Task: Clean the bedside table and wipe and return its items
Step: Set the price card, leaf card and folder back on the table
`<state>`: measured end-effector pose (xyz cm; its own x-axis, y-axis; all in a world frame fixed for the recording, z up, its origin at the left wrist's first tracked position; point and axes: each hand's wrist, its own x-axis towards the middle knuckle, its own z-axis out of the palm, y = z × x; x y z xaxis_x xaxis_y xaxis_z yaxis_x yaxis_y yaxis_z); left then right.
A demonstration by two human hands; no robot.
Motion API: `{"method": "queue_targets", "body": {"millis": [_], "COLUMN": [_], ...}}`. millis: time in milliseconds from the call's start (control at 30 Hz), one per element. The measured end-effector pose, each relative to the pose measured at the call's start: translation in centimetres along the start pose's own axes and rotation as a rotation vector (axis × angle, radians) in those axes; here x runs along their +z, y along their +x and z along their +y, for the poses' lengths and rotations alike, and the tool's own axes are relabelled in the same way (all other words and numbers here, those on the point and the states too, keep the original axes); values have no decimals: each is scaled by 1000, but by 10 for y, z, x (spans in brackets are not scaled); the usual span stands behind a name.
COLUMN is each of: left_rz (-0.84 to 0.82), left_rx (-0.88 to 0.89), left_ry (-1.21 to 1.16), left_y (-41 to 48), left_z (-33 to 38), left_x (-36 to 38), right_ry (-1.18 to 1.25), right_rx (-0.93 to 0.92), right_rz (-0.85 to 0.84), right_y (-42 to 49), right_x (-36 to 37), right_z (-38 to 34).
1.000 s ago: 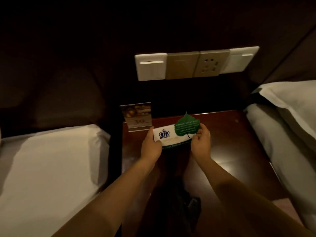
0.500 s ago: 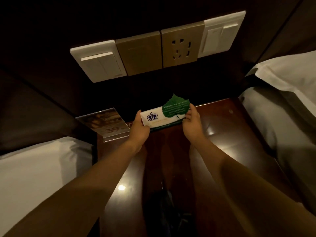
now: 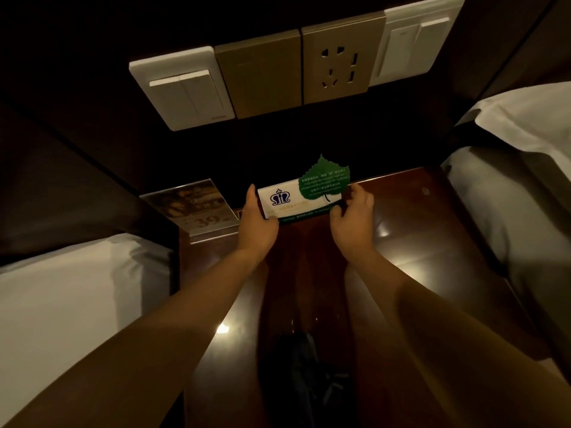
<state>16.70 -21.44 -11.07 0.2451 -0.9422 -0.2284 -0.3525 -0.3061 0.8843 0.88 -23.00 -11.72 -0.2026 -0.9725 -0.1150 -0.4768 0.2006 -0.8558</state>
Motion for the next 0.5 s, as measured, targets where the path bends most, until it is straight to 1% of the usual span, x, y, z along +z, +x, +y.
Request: {"method": "queue_targets", "body": {"millis": [100,200,267,367,500], "left_rz": [29,44,24,3,54], "left_rx": [16,32,51,76,65], "left_ry": [122,259,337,465,559], "left_y": [-10,-27,-41,-64,-102], "left_z": [-3,-9,-15,-26,-41], "left_x": [-10,-23,-35,-61,-105], "right_ry": [-246,-456,-568,-657,-707], "right_rx": [-96,-184,-238,-305,-396], "right_rz": [47,-21,-82,-183,-307], "right_y": [-16,-33,-46,-70,-113], "right_x": [4,11,20,36,62], "right_z": [-4,-12,-19,-32,-54]}}
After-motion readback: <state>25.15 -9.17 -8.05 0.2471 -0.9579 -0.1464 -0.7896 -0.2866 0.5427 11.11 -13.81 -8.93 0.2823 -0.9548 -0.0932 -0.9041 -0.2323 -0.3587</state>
